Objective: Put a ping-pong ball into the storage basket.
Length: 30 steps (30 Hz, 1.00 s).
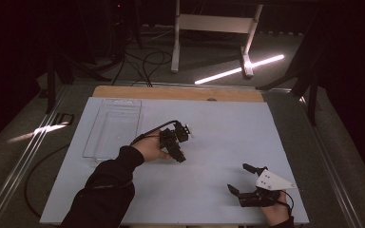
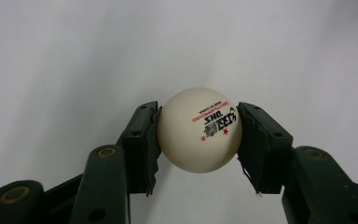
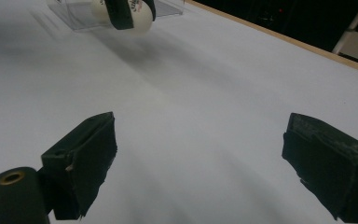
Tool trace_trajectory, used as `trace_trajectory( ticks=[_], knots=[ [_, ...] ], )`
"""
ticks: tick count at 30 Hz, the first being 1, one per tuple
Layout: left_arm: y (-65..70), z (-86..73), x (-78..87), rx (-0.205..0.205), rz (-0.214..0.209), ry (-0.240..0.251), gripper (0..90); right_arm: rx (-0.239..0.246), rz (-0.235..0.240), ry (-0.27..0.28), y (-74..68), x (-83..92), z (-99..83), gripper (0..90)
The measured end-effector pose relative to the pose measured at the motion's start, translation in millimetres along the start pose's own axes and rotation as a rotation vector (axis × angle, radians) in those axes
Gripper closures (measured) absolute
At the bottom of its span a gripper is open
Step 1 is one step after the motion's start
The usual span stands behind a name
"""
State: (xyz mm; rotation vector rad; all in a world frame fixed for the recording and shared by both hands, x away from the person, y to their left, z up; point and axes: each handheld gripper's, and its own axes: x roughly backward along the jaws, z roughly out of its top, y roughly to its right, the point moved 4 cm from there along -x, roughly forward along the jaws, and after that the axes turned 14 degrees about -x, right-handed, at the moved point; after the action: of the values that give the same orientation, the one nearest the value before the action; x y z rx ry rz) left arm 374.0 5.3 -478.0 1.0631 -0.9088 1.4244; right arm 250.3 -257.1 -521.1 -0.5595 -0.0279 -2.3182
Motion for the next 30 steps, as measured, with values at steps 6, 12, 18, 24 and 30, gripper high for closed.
trace_trajectory(
  ticks=[6,12,18,24,30],
  knots=[
    [8.1,-1.8,1.6,-0.074,-0.032,-0.015,52.1,0.005,0.001,-0.003,0.0,-0.2,-0.2,9.7],
    [12.3,-2.7,4.6,-0.098,-0.052,-0.002,52.1,0.004,0.001,-0.002,0.0,-0.1,-0.2,9.8],
    [15.9,-5.5,10.2,-0.132,-0.072,-0.001,52.1,0.001,0.001,-0.002,0.0,0.2,-0.1,9.8],
    [13.2,-12.0,19.8,-0.146,-0.055,-0.005,52.1,0.001,0.000,-0.003,-0.6,0.2,0.0,9.8],
    [14.2,-17.0,32.6,-0.180,-0.040,0.003,52.1,0.004,0.001,-0.003,-0.2,-0.3,-0.2,9.8]
  ],
)
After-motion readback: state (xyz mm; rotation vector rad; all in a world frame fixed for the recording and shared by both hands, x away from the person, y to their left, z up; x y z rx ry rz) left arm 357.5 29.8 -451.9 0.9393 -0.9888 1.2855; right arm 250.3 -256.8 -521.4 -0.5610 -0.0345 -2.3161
